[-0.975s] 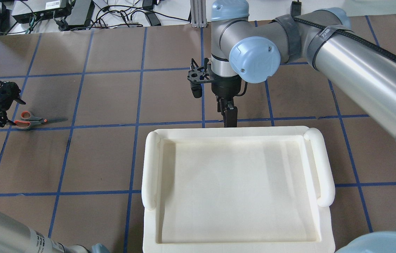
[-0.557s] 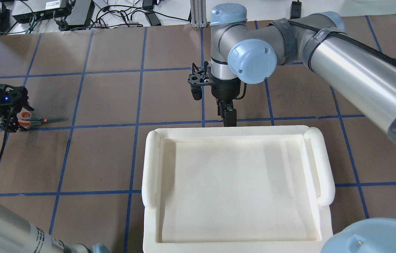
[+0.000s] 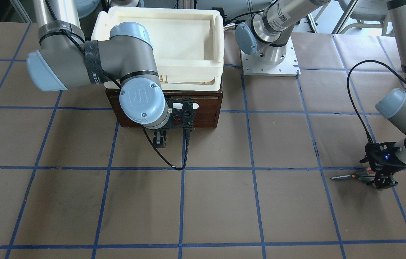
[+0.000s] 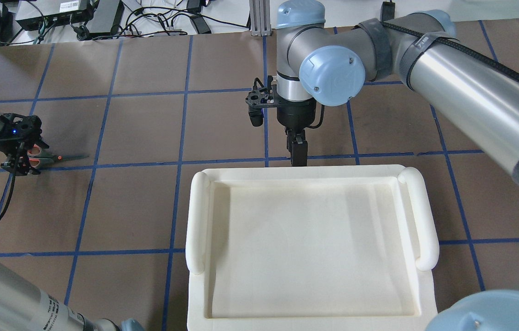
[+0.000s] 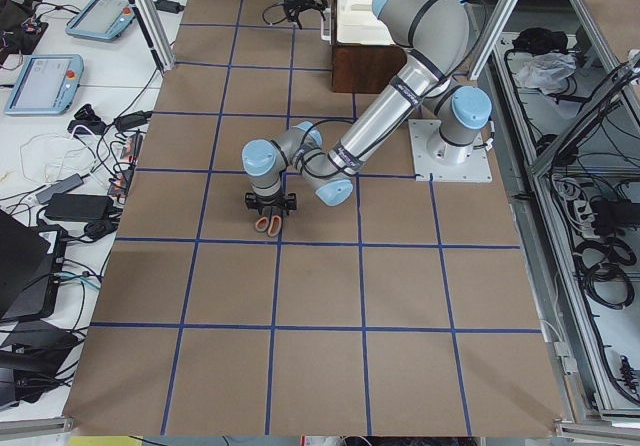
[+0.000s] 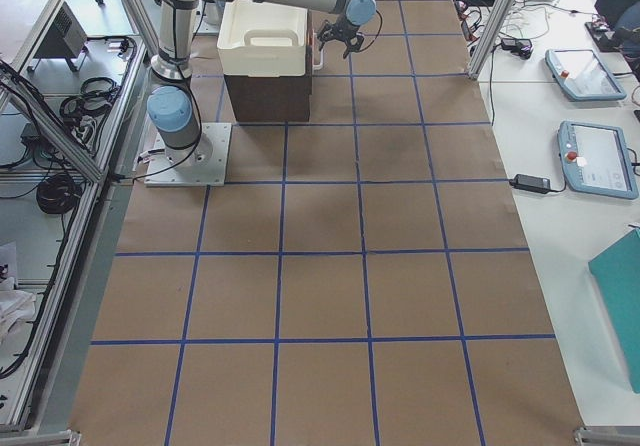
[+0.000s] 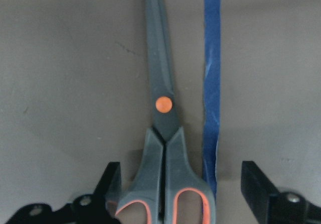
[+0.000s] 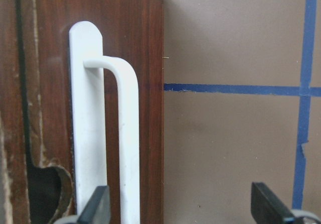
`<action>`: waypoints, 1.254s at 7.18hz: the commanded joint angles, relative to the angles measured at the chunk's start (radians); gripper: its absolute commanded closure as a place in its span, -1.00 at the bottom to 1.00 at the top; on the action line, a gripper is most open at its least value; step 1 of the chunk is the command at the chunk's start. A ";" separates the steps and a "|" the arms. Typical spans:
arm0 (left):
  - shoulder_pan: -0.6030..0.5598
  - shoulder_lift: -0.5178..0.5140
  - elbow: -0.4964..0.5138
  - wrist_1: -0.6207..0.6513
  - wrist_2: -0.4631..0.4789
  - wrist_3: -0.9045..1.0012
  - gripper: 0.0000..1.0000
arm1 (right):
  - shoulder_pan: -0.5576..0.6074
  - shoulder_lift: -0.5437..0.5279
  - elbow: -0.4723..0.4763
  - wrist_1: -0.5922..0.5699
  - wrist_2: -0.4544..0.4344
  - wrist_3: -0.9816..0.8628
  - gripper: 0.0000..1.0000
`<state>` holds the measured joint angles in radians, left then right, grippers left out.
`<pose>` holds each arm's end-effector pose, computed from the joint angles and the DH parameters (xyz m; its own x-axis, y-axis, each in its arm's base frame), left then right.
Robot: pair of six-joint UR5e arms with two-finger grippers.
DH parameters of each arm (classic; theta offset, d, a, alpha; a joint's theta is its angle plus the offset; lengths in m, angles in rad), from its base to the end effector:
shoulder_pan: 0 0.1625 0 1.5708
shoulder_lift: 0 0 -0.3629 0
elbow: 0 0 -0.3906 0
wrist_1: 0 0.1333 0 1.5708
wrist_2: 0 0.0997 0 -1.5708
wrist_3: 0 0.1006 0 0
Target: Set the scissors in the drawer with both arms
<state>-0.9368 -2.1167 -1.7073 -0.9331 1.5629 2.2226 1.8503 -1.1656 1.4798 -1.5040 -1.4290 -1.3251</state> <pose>0.2395 -0.5521 0.1214 0.0181 0.9994 0.0308 0.9993 -0.0171 -0.0334 0.2991 -0.5072 0.2458 0.0134 -0.9196 -0.3926 -0.9993 0.0011 -0.0368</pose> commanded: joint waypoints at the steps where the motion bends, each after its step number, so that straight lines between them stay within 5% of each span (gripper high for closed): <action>1: -0.002 -0.002 0.000 0.000 -0.001 0.006 -0.54 | 0.003 -0.002 0.005 0.025 0.010 0.012 -0.99; 5: -0.002 -0.006 0.000 0.000 0.000 0.009 -0.22 | 0.006 0.001 0.036 -0.014 0.015 0.027 -1.00; 9: -0.002 -0.005 0.001 0.002 0.000 0.012 0.33 | 0.006 0.000 0.066 -0.158 -0.004 0.102 -1.00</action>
<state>-0.9388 -2.1219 -1.7064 -0.9323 1.5632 2.2337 1.8561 -1.1648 1.5442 -1.6125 -1.4283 -1.2463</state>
